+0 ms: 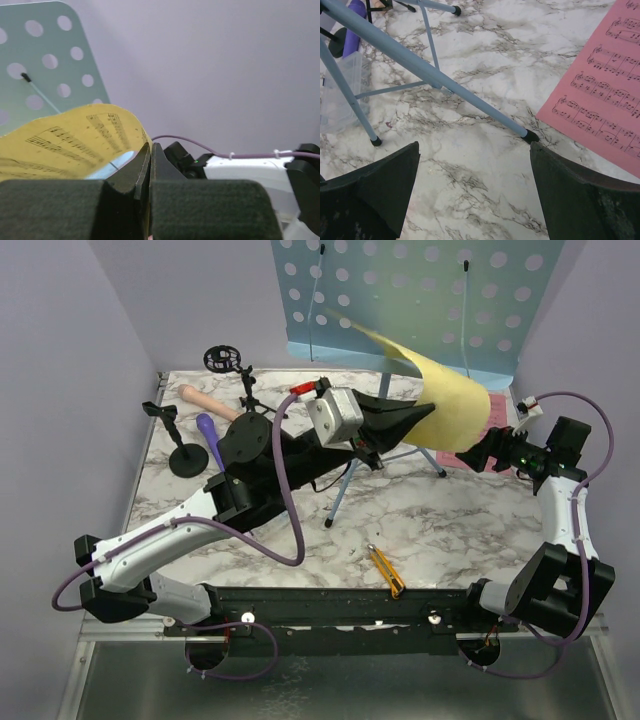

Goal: Pack up the instrument practice props
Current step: Place the sheet music at the center of the board.

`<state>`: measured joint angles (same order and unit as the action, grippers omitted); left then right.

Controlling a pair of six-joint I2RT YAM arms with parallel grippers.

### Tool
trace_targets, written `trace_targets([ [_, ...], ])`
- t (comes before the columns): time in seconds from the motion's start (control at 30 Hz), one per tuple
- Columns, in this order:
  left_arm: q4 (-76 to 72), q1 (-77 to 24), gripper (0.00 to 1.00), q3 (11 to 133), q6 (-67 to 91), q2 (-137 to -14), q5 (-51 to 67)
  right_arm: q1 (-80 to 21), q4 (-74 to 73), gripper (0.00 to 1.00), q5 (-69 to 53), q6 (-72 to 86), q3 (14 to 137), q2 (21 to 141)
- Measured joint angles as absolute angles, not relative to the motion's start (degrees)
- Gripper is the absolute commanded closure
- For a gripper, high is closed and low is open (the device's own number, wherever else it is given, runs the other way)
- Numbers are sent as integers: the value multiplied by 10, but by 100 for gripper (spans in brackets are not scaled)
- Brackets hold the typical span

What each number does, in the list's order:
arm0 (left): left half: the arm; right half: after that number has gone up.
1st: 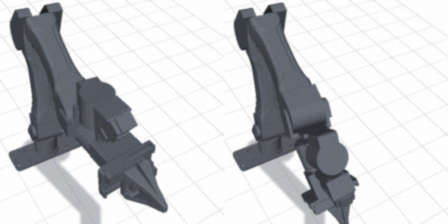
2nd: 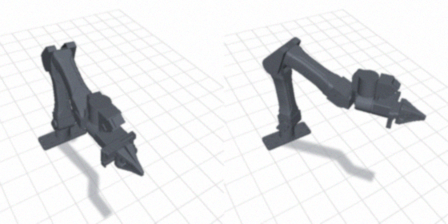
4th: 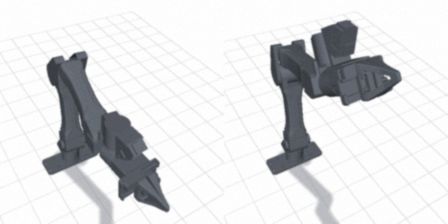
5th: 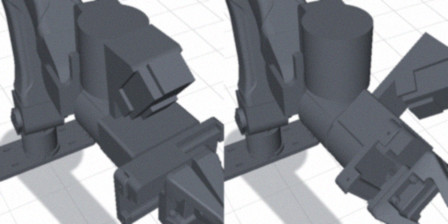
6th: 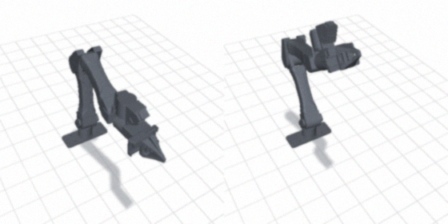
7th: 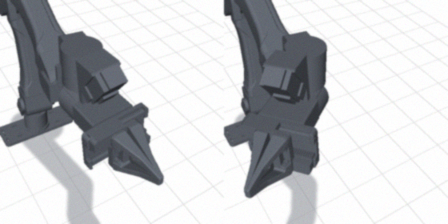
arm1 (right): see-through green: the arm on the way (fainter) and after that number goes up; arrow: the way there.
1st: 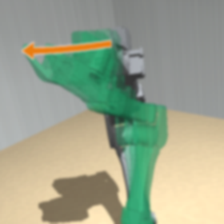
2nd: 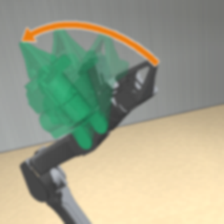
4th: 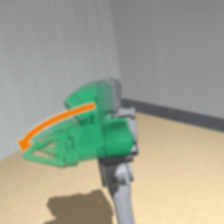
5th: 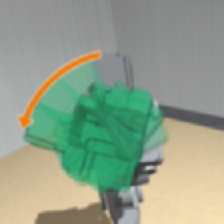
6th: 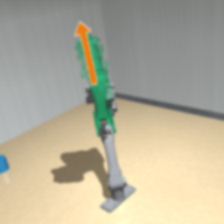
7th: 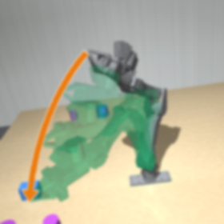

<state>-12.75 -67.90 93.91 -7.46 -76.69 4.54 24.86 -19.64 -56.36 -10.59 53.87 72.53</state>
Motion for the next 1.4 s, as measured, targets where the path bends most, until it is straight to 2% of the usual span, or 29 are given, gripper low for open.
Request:
trace_targets([
  [0.17, -104, -679, 100, 912, -34, -736, 108, 249, -198, 5, -566, -106, 539, 726],
  [0.23, -88, -679, 100, 894, -11, -721, 126, 249, -201, 1, -573, -108, 539, 730],
  [0.4, -33, -679, 100, 838, 28, -688, 131, 249, -223, 1, -602, -117, 539, 752],
  [0.7, 156, -679, 100, 796, 37, -707, 19, 249, -236, 1, -636, -113, 538, 751],
  [0.87, 230, -689, 100, 772, 2, -762, -60, 249, -222, 1, -684, -88, 512, 716],
  [1.17, 255, -699, 100, 733, -19, -855, -161, 249, -76, 1, -806, 84, 415, 711],
  [1.4, 236, -702, 100, 731, 19, -928, -174, 222, -46, 1, -820, 133, 413, 764],
])
